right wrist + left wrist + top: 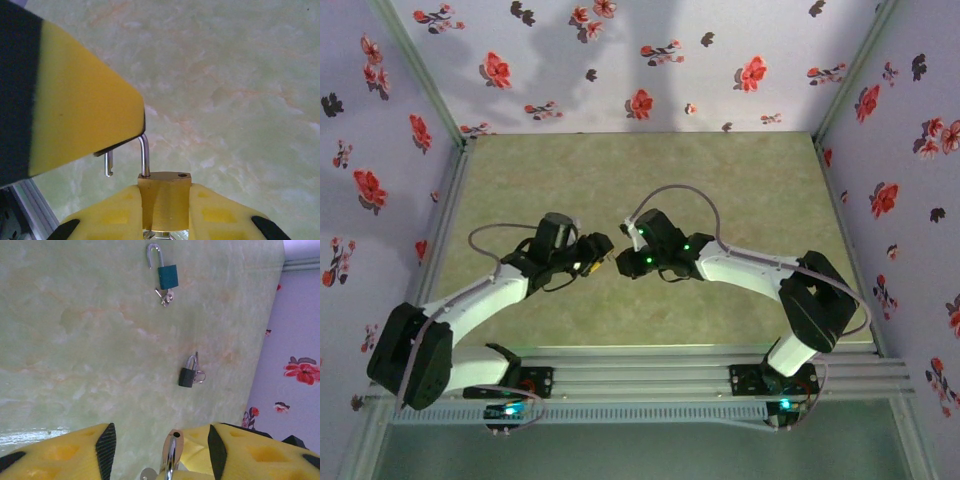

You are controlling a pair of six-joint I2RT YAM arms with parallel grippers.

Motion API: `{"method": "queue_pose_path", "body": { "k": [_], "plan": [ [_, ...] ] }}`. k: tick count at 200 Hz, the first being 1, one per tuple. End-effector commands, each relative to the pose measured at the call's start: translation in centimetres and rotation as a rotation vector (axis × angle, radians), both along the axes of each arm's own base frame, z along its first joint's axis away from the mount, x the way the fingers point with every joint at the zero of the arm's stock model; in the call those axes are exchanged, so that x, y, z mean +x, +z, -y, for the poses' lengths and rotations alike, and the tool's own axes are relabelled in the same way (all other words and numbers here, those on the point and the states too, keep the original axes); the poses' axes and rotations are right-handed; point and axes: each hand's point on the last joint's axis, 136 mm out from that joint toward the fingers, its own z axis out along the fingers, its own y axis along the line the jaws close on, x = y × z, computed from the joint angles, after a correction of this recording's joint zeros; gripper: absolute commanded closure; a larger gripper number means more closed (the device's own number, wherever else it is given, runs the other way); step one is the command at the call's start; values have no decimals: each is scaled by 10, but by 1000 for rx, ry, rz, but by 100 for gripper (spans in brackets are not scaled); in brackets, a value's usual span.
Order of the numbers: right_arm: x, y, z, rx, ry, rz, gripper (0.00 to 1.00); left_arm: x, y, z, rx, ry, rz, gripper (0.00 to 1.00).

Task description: Lock with the key

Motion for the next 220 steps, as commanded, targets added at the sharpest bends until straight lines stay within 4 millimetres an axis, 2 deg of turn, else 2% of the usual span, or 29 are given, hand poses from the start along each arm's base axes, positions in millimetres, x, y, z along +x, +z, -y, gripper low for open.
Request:
{"method": "queue_pose_path", "body": {
  "k": [1,51,136,220],
  "plan": [
    [-3,7,-3,16,30,25,100,7,14,10,-29,-20,36,52],
    [-5,5,-5,12,38,21,100,6,12,13,-28,-25,30,66],
    [-7,3,-8,12,50,16,100,6,11,17,-41,-35,26,79],
    [-9,2,-9,9,53,14,100,5,10,19,-49,-40,22,86]
  ]
}}
